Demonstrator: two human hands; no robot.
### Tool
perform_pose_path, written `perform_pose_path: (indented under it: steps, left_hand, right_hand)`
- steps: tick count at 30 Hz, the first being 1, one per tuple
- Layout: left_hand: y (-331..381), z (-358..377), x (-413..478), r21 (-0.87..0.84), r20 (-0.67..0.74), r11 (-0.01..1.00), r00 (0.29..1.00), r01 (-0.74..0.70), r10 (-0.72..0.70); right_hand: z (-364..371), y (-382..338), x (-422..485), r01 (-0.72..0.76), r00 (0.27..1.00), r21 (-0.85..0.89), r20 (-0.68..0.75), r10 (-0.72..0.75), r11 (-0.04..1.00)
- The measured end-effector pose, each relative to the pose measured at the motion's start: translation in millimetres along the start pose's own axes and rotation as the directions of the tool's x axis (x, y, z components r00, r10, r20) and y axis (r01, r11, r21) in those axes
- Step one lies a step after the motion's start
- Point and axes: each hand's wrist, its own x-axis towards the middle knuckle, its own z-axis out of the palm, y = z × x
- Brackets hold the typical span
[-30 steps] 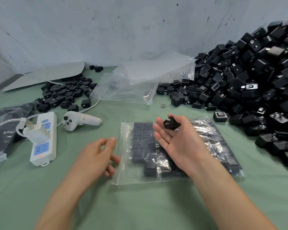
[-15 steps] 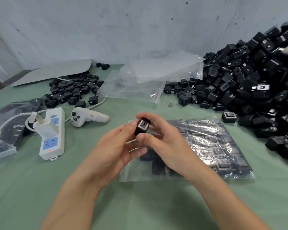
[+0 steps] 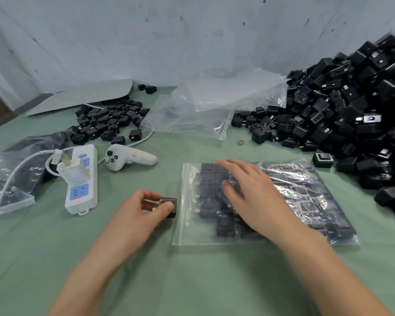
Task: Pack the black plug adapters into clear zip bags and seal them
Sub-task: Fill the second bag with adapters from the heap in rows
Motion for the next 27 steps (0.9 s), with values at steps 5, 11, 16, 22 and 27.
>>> perform_pose_path:
  steps: [5, 11, 16, 22, 27]
  left_hand:
    - [-3.4, 5.6, -3.9, 0.072, 0.012, 0.996, 0.999, -0.051, 0.05]
    - [-7.0, 6.6, -6.7, -0.108, 0.146, 0.994, 0.989, -0.017, 0.032]
    - [-9.1, 11.3, -9.5, -0.073, 0.174, 0.994, 0.98, -0.081, 0.093]
    - [-8.9, 15.8, -12.9, 0.02, 0.105, 0.988, 0.983, -0.15, 0.147]
    - [-1.4, 31.5, -22.7, 0.159, 0.069, 0.951, 0.964, -0.264, 0.256]
  right_hand:
    - [1.5, -1.4, -1.6, -0.065, 0.998, -0.115, -0.007, 0.065, 0.991]
    - [4.0, -3.4, -5.6, -0.054, 0.999, -0.161, -0.016, 0.052, 0.986]
    - [5.4, -6.5, -8.7, 0.008, 1.0, -0.126, 0.021, -0.006, 0.992]
    - [6.9, -13.2, -9.4, 0.057, 0.996, -0.083, 0.072, -0.051, 0.995]
    - [2.8, -12.5, -7.5, 0.039, 0.999, -0.04, 0.005, -0.039, 0.998]
